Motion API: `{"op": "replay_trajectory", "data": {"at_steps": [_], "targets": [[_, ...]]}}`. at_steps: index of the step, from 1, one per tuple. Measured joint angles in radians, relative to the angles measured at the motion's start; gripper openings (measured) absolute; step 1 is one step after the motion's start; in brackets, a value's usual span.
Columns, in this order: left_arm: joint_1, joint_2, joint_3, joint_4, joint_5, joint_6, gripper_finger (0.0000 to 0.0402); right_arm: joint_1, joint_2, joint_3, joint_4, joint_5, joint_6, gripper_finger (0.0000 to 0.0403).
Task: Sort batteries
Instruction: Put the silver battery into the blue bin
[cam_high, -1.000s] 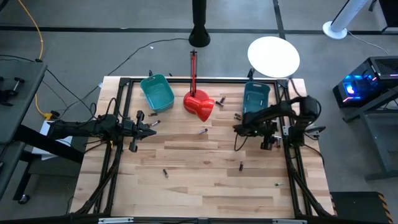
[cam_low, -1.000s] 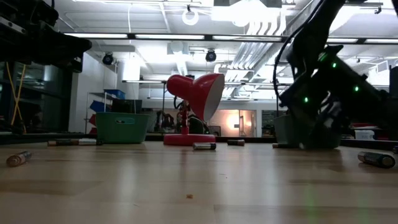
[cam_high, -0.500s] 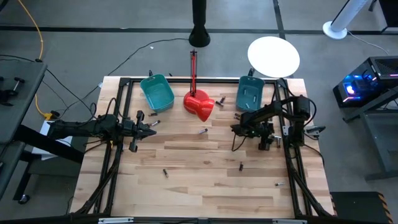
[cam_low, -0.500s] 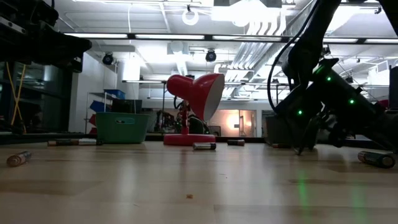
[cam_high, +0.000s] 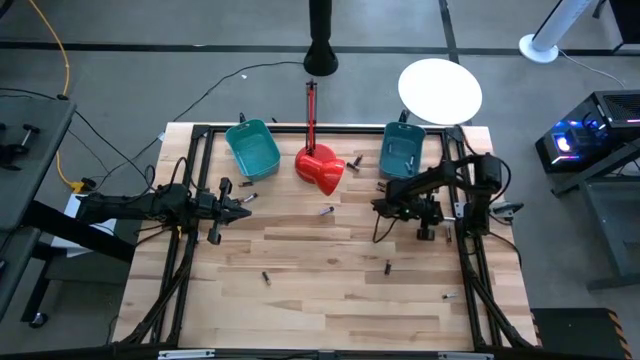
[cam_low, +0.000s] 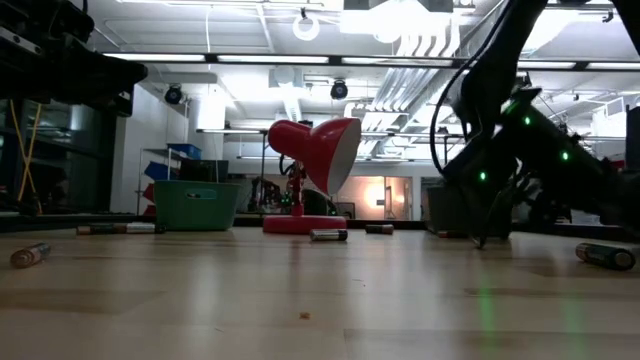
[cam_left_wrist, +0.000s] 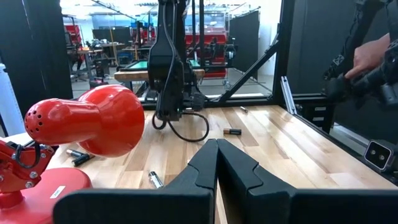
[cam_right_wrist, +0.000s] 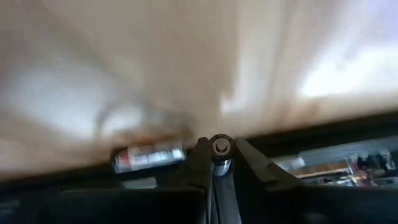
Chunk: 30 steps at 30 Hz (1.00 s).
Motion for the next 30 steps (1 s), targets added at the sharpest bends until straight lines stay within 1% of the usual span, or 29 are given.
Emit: {"op": "replay_trajectory", "data": {"at_steps": [3,6,8,10,14,19,21,24,27,30], "targets": [[0.0,0.0,0.0,0.0,0.0,0.0,0.0,0.006,-0.058,0.055,-0.076,0.04,0.014,0.002],[0.0,0.0,0.0,0.0,0.0,0.0,0.0,-0.002,-0.142,0.135,-0.141,0.049,0.073,0.0015],[0.0,0.0,0.0,0.0,0.0,0.0,0.0,-0.01,-0.202,0.198,-0.151,0.06,0.127,0.0015],[0.0,0.0,0.0,0.0,0.0,0.0,0.0,-0.027,-0.259,0.266,-0.153,0.102,0.191,0.0015],[0.0,0.0,0.0,0.0,0.0,0.0,0.0,-0.097,-0.343,0.384,-0.095,0.204,0.305,0.0019],[0.0,0.0,0.0,0.0,0.0,0.0,0.0,-0.233,-0.394,0.449,0.072,0.257,0.388,0.0023],[0.0,0.0,0.0,0.0,0.0,0.0,0.0,-0.282,-0.402,0.456,0.117,0.264,0.407,0.0036],[0.0,0.0,0.0,0.0,0.0,0.0,0.0,-0.331,-0.402,0.466,0.128,0.24,0.404,0.0077],[0.0,0.0,0.0,0.0,0.0,0.0,0.0,-0.341,-0.402,0.472,0.117,0.237,0.401,0.013],[0.0,0.0,0.0,0.0,0.0,0.0,0.0,-0.328,-0.402,0.479,0.081,0.195,0.401,0.0179]]}}
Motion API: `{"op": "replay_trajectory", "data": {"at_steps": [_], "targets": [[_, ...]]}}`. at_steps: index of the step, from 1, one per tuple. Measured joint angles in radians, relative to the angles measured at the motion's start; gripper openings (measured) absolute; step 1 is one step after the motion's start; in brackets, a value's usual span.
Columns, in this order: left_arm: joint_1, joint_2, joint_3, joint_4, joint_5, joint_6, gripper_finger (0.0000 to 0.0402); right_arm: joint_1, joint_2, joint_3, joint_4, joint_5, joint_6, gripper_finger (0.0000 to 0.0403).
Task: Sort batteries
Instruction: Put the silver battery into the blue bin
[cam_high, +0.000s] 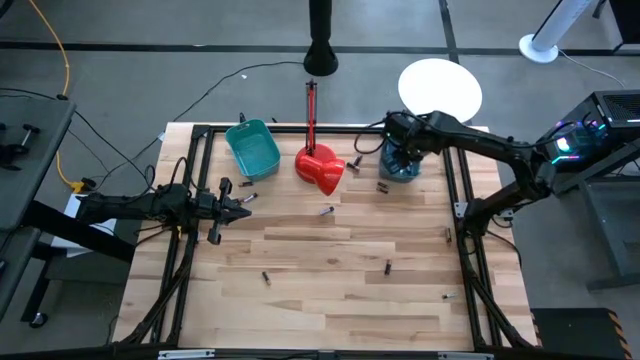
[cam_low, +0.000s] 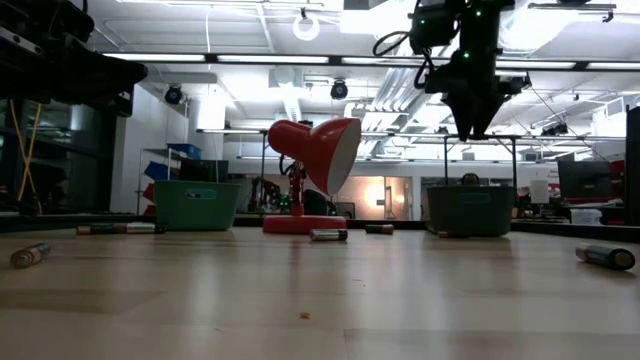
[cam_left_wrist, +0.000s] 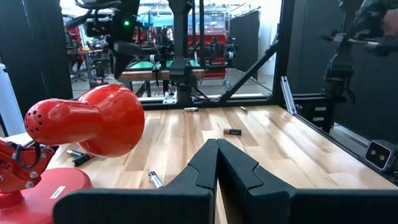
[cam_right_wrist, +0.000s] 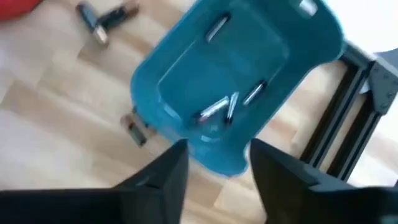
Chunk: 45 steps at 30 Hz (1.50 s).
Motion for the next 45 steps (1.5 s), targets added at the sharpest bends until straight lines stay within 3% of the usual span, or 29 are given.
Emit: {"op": "replay_trajectory", "data": {"at_steps": [4,9,14,18,22,28,36,45], "targets": [[0.0,0.0,0.0,0.0,0.0,0.0,0.0,0.068,-0.008,-0.001,-0.119,-0.134,0.052,0.0219],[0.0,0.0,0.0,0.0,0.0,0.0,0.0,0.231,-0.008,-0.106,-0.285,-0.224,0.148,0.0225],[0.0,0.0,0.0,0.0,0.0,0.0,0.0,0.36,-0.008,-0.334,-0.204,-0.393,0.2,0.0219],[0.0,0.0,0.0,0.0,0.0,0.0,0.0,0.387,-0.007,-0.496,-0.176,-0.476,0.286,0.0218],[0.0,0.0,0.0,-0.001,0.0,0.0,0.0,0.387,-0.004,-0.532,-0.174,-0.445,0.422,0.0215],[0.0,0.0,0.0,0.001,0.0,0.0,0.0,0.388,-0.005,-0.526,-0.029,-0.424,0.646,0.0208],[0.0,0.0,0.0,0.0,0.0,0.0,0.0,0.479,-0.004,-0.607,0.034,-0.365,1.028,0.0197],[0.0,0.0,0.0,0.0,0.0,0.0,0.0,0.499,-0.005,-0.601,0.045,-0.183,1.388,0.0194]]}}
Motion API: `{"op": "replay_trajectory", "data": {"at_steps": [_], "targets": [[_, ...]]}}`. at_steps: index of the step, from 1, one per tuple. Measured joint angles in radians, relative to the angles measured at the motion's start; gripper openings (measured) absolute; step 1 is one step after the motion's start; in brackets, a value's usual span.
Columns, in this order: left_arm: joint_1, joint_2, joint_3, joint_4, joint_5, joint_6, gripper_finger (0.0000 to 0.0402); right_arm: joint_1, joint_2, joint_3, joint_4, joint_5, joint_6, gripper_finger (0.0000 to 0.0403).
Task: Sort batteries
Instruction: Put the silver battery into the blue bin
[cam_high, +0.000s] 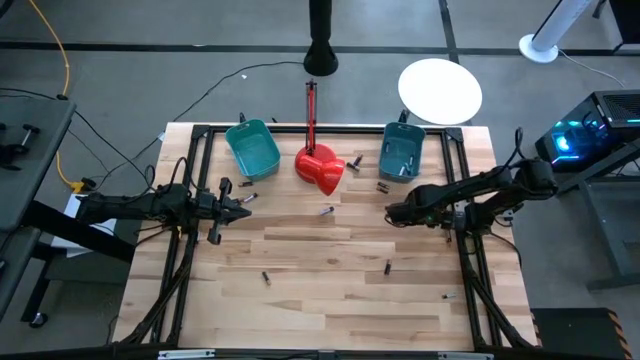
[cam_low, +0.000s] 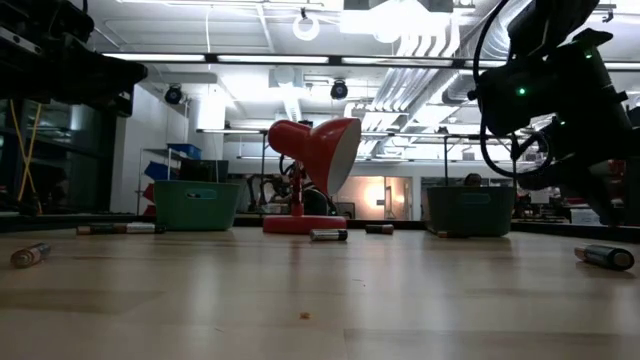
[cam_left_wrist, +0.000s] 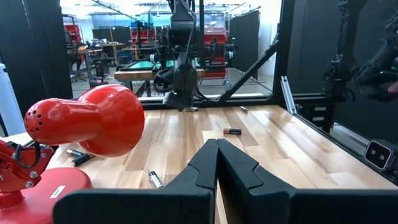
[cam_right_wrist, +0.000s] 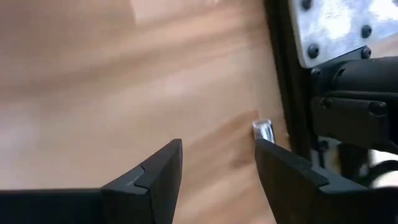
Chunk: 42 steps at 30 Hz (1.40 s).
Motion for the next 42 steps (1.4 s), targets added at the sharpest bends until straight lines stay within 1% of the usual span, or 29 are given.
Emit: {"op": "replay_trajectory", "data": {"at_steps": [4,7,8,11,14,17,21,24,32,34,37,39,42], "targets": [[0.0,0.0,0.0,0.0,0.0,0.0,0.0,0.026,0.0,0.0,-0.001,0.067,0.204,0.0194],[0.0,0.0,0.0,0.0,0.0,0.0,0.0,0.096,0.0,0.0,-0.001,0.064,0.389,0.0194],[0.0,0.0,0.0,0.0,0.0,0.0,0.0,0.117,0.0,0.0,0.0,0.056,0.402,0.0194],[0.0,0.0,0.0,0.0,0.0,0.0,0.0,0.172,0.009,0.0,-0.013,0.045,0.414,0.0194],[0.0,0.0,0.0,0.0,0.0,0.0,0.0,0.203,0.025,0.0,-0.039,0.011,0.427,0.0194],[0.0,0.0,0.0,0.0,0.0,0.0,0.0,0.253,0.043,0.0,-0.048,0.027,0.399,0.0194],[0.0,0.0,0.0,0.0,0.0,0.0,0.0,0.333,0.047,0.0,-0.147,-0.045,0.417,0.0194],[0.0,0.0,0.0,0.0,0.0,0.0,0.0,0.357,0.047,-0.006,-0.201,-0.076,0.425,0.0194],[0.0,0.0,0.0,0.001,0.0,0.0,0.0,0.385,0.05,-0.007,-0.172,-0.065,0.413,0.0194],[0.0,0.0,0.0,-0.001,0.0,0.0,0.0,0.392,0.05,0.008,-0.078,-0.04,0.372,0.0194],[0.0,0.0,0.0,0.0,0.0,0.0,0.0,0.4,0.056,0.017,0.062,0.051,0.379,0.0194],[0.0,0.0,0.0,0.0,0.0,0.0,0.0,0.399,0.071,0.011,0.053,0.055,0.391,0.0194],[0.0,0.0,0.0,0.0,0.0,0.0,0.0,0.397,0.08,0.001,-0.032,0.045,0.391,0.0194]]}}
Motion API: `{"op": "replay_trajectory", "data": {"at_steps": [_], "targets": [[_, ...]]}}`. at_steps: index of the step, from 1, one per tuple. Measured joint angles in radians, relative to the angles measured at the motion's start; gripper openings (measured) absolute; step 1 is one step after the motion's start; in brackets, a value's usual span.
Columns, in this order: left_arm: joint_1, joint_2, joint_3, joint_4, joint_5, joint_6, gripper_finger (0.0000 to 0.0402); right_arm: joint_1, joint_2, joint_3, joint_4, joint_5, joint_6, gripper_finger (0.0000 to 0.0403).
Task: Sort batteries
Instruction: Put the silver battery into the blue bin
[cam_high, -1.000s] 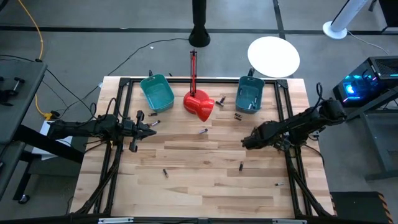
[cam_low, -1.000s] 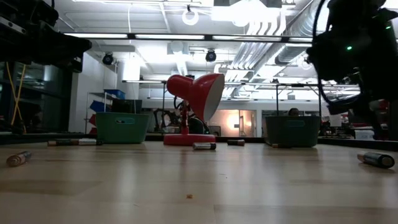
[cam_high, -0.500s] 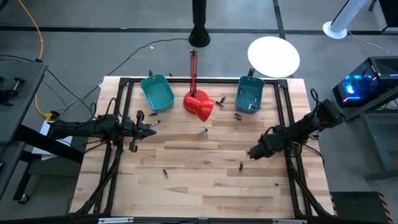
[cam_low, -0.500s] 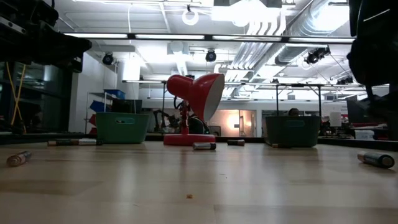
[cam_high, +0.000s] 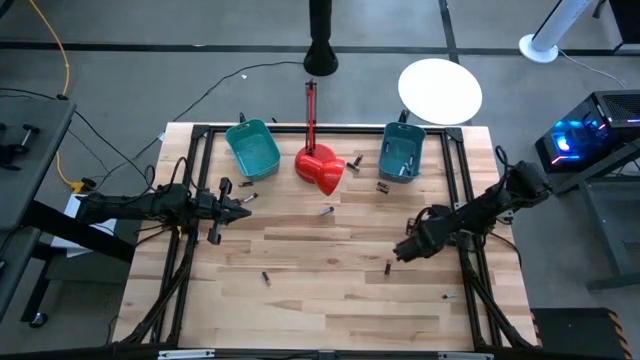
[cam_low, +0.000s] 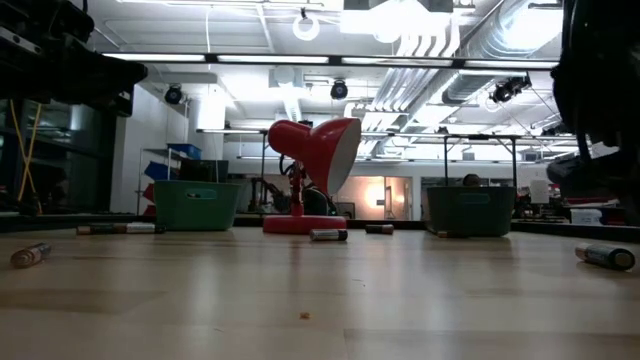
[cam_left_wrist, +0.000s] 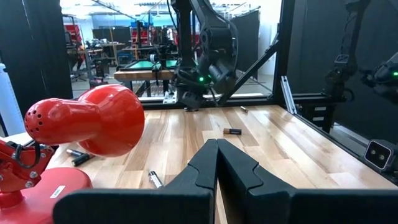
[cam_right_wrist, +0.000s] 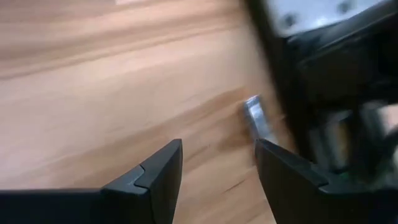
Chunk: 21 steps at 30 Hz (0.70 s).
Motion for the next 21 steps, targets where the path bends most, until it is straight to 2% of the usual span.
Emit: {"op": "replay_trajectory", "data": {"at_steps": [5,18,21], "targets": [[0.0,0.0,0.0,0.001,0.0,0.0,0.0,0.001,0.024,-0.007,-0.005,0.001,0.01,0.0194],[0.0,0.0,0.0,0.0,0.0,0.0,0.0,0.002,0.282,-0.007,-0.006,-0.004,0.012,0.0194],[0.0,0.0,0.0,0.0,0.0,0.0,0.0,0.003,0.317,-0.027,0.04,0.001,0.038,0.0194]]}}
